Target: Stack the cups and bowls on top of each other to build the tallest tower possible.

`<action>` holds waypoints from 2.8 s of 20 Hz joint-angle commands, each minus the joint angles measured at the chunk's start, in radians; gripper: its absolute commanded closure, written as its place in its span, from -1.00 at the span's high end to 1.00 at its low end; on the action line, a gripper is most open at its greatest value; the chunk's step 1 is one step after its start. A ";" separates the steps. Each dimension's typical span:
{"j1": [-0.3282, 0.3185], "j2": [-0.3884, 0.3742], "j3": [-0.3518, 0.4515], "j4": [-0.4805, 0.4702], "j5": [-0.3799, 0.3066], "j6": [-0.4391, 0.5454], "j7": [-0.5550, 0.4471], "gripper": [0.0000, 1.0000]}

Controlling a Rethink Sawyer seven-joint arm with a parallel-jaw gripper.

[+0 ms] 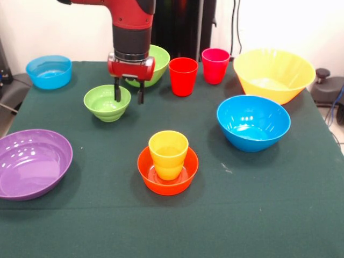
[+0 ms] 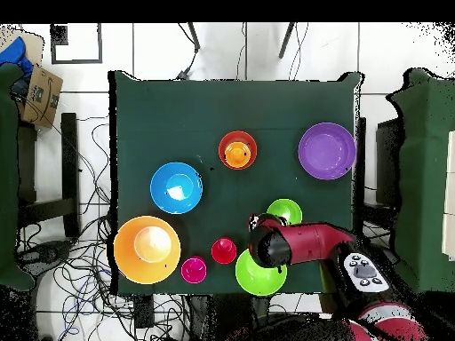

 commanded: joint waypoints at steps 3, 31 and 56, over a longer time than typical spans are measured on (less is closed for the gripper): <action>0.020 -0.022 0.100 -0.050 0.007 0.125 -0.048 1.00; 0.034 -0.014 0.069 -0.053 -0.014 0.155 -0.041 1.00; 0.058 0.047 0.040 -0.092 -0.045 0.102 -0.023 1.00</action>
